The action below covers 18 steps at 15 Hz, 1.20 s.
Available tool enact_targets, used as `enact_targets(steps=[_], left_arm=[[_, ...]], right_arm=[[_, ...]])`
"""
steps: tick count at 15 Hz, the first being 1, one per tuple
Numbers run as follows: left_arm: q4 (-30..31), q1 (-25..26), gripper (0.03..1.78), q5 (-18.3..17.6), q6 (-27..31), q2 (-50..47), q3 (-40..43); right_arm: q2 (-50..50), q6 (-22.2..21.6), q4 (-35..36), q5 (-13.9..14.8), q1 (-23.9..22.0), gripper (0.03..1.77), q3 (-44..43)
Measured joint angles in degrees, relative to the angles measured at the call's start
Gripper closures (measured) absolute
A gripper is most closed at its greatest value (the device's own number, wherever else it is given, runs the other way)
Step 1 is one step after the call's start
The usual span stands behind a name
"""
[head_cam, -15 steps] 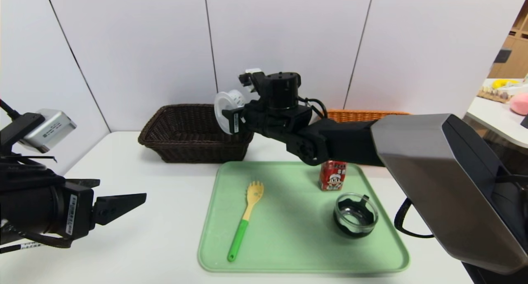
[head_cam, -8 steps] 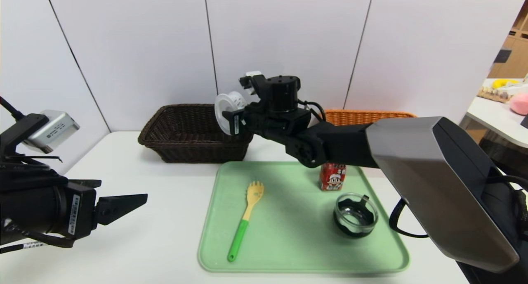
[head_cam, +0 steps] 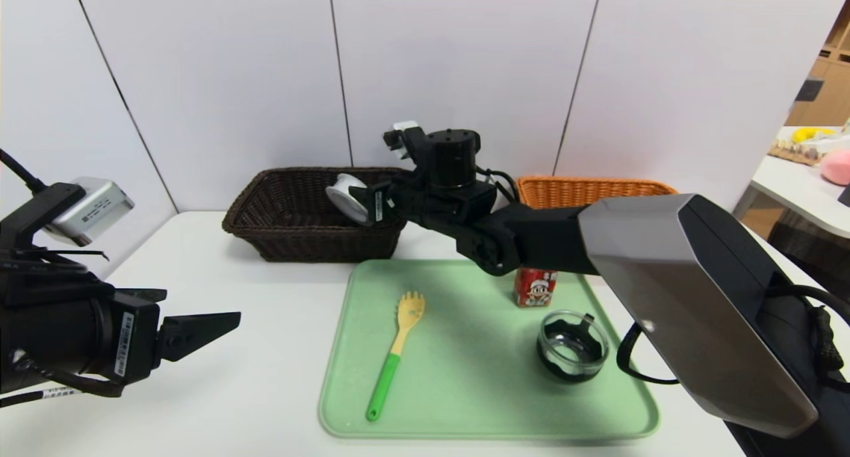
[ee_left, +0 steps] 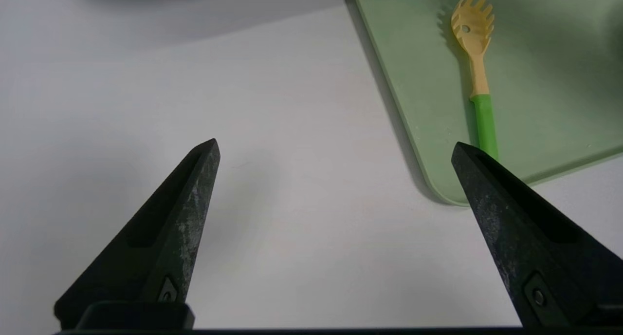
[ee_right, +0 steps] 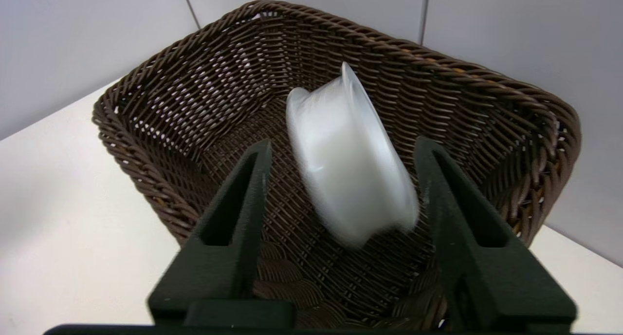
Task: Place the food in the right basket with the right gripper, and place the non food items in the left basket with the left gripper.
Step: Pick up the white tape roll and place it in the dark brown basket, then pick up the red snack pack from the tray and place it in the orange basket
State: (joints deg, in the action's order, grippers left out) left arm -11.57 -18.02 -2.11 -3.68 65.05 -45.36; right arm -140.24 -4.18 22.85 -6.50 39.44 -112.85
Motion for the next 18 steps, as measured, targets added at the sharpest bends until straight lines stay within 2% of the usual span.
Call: enact_targets(steps=[5, 10, 14, 15, 18], left_arm=[[0.05, 0.00, 0.12, 0.07, 0.02, 0.39, -0.26], [0.00, 0.00, 0.12, 0.07, -0.39, 0.50, -2.86], [-0.02, -0.30, 0.12, 0.10, -0.34, -0.06, -5.07], [-0.04, -0.98, 0.12, 0.11, -0.39, -0.15, -5.62], [-0.13, -2.84, 0.12, 1.49, -0.37, -0.56, -6.23]], right_arm=[[0.61, 0.02, 0.00, -0.11, -0.35, 0.43, -0.16], [7.47, 0.77, -0.61, 2.10, -0.28, 0.27, -0.05], [18.10, 2.73, -6.92, 7.18, -0.49, 0.20, 0.12], [21.08, 2.86, -10.09, 9.19, -0.96, 0.18, 0.41], [28.66, 2.93, -20.78, 17.68, -2.89, 0.15, 1.46]])
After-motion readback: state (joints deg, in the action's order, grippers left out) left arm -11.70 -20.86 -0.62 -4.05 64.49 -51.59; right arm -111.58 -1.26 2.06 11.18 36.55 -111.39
